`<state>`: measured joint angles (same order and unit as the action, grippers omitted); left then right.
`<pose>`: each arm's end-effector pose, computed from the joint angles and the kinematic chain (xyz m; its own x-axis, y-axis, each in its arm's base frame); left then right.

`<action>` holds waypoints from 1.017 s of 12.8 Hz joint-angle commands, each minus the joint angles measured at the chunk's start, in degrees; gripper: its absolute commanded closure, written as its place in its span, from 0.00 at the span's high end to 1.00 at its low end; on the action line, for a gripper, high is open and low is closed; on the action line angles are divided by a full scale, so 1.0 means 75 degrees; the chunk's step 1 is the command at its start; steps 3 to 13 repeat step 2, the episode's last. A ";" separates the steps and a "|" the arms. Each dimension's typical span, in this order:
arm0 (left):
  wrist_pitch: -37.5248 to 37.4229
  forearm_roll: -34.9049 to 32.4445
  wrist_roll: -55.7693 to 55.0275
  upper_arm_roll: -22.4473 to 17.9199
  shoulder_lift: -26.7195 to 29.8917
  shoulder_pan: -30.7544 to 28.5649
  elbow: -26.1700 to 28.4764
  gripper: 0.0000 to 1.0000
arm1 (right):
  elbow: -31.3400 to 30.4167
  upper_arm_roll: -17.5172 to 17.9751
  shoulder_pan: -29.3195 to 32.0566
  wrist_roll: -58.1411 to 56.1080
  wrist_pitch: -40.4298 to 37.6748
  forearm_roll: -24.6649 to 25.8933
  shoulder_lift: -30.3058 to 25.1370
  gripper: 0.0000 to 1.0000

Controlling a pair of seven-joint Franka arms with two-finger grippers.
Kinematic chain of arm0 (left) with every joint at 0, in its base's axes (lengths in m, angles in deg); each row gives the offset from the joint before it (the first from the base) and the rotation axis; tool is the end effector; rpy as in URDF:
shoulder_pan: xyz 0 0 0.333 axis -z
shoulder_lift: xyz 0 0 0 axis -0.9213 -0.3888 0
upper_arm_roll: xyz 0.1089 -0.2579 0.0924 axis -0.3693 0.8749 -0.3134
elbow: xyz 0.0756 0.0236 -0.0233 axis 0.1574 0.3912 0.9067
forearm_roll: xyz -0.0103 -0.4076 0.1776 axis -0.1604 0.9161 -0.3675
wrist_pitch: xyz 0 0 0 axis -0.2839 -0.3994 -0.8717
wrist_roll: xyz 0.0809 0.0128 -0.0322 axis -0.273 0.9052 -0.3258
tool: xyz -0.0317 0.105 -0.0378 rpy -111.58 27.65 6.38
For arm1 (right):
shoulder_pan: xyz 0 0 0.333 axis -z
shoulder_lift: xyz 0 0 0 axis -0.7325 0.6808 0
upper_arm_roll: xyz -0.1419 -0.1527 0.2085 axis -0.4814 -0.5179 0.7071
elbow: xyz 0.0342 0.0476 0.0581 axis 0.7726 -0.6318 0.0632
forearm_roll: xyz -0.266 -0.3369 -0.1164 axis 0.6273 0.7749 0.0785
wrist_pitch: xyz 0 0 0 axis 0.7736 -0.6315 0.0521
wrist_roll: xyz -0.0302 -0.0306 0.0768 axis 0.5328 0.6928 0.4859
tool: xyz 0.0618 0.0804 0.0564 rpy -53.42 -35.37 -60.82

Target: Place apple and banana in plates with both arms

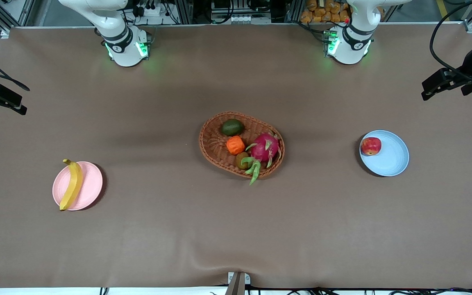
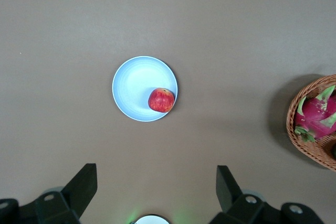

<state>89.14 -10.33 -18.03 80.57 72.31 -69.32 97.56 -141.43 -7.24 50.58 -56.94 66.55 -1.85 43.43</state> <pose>0.5877 -0.0524 0.6344 0.9939 0.1067 -0.0267 0.1051 -0.9929 -0.0562 0.5990 -0.0565 0.5961 0.9998 -0.0108 0.0181 -0.0104 -0.9997 -0.0206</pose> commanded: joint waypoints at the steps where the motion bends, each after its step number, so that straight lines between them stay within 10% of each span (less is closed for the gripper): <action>1: -0.0136 -0.0039 0.0069 -0.0028 0.0017 0.0001 -0.0053 1.00 | 0.0241 0.0012 -0.0008 0.0059 -0.0155 0.0021 0.0116 1.00; 13: -0.0182 -0.0039 0.0081 -0.0028 0.0017 -0.0010 -0.0053 1.00 | 0.0241 0.0012 -0.0008 0.0059 -0.0167 0.0033 0.0116 1.00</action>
